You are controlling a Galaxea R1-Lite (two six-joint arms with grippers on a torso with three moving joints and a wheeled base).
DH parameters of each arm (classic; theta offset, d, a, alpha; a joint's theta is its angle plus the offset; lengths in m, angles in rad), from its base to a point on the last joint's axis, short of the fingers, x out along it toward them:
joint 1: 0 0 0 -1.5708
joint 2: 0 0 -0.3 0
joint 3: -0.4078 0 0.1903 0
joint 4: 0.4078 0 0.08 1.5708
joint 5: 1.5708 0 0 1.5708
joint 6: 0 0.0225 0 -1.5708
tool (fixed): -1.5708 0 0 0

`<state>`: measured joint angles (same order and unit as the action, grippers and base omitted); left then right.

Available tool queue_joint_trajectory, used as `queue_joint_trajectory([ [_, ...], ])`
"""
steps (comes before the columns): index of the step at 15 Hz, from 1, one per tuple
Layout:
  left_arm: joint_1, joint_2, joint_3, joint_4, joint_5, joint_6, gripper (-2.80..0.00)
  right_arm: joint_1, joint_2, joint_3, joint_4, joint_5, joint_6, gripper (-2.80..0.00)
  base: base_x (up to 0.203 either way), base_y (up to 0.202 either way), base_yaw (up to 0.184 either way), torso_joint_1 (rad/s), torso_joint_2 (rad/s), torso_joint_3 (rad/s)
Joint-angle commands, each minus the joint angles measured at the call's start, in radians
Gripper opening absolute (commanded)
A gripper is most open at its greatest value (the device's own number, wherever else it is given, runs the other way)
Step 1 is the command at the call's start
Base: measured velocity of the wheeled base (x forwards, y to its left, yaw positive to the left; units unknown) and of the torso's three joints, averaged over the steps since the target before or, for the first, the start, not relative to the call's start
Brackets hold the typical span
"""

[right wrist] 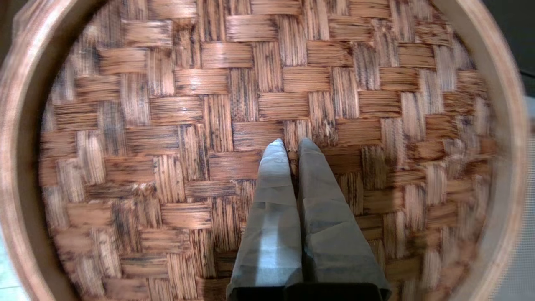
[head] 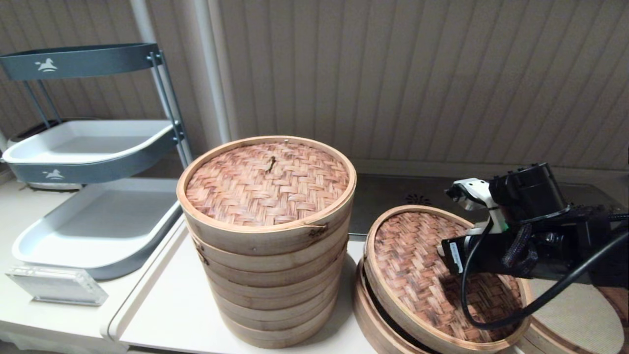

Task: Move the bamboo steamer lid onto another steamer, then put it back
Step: Put the steamer

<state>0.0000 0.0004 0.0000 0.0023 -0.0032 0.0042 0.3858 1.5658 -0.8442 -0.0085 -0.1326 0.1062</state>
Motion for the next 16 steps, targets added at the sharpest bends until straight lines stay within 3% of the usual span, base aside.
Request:
queue_joint_trajectory([
  [1, 0.000, 0.001, 0.003, -0.001, 0.000, 0.000, -2.80, -0.014, -0.021, -0.011, 0.021, -0.001, -0.010, -2.80, 0.000, 0.000, 0.000, 0.000, 0.00, 0.000],
  [12, 0.000, 0.001, 0.003, -0.001, 0.000, -0.001, -2.80, -0.116, -0.116, -0.049, 0.150, 0.001, -0.092, -2.80, 0.000, 0.000, 0.000, 0.000, 0.00, 0.000],
  [16, 0.000, 0.001, 0.003, 0.001, 0.000, 0.000, -2.80, -0.220, -0.138, -0.090, 0.217, 0.009, -0.122, -2.80, 0.000, 0.000, 0.000, 0.000, 0.00, 0.000],
])
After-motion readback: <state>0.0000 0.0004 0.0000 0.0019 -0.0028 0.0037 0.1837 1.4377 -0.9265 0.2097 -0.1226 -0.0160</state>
